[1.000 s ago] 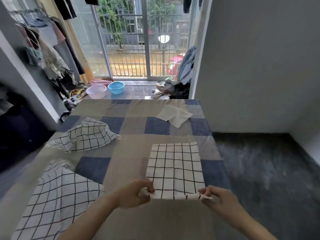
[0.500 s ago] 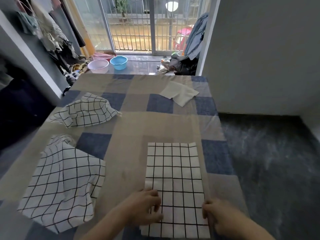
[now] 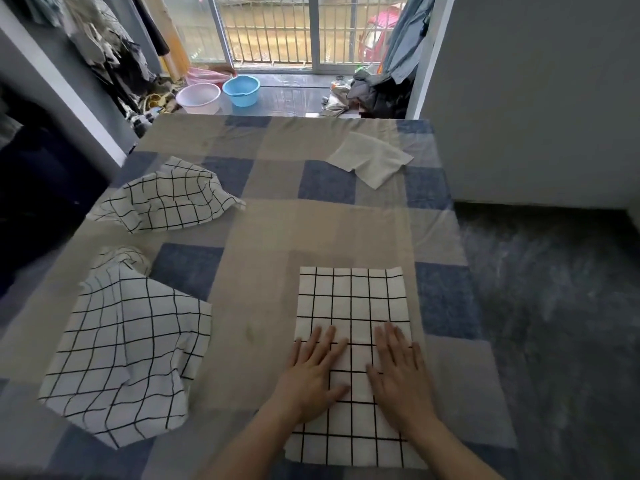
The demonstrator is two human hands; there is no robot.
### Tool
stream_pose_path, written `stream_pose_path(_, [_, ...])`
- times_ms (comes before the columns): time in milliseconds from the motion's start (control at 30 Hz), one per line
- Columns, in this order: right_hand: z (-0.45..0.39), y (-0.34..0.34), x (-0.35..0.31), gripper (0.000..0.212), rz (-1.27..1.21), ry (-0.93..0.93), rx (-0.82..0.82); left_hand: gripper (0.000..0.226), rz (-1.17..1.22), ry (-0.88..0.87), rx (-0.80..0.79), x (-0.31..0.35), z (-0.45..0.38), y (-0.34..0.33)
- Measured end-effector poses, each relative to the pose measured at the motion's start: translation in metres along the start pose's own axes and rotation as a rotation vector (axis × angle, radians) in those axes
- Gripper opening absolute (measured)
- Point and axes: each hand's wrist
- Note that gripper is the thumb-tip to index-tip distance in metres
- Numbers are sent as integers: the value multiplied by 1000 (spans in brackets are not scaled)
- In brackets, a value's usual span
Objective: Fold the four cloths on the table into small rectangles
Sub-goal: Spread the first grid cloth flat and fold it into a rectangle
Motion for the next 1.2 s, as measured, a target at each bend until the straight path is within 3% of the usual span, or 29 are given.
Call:
stream_pose_path(233, [0, 16, 25, 72, 20, -223, 93, 87, -21, -9, -33, -8, 1, 5])
stream_pose_path(467, [-2, 3, -10, 69, -5, 200, 0, 80, -38, -2, 8, -9, 0, 5])
stream_pose_path(767, [-1, -2, -8, 66, 55, 120, -43, 65, -76, 3, -16, -16, 2, 10])
stream_pose_path(967, [0, 10, 27, 72, 86, -85, 60, 84, -85, 11, -69, -17, -1, 11])
stream_pose_path(1067, [-17, 23, 10, 74, 25, -161, 120, 96, -119, 6, -113, -15, -2, 13])
stream_pose_path(1200, [-54, 28, -49, 69, -88, 52, 78, 100, -161, 26, -180, -12, -6, 18])
Point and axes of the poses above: each hand's wrist, its own z-axis away from the middle knuckle, its own y-axis out of the back of the hand, x = y × z, and after that the axes turned 7 degrees about -z, right-handed
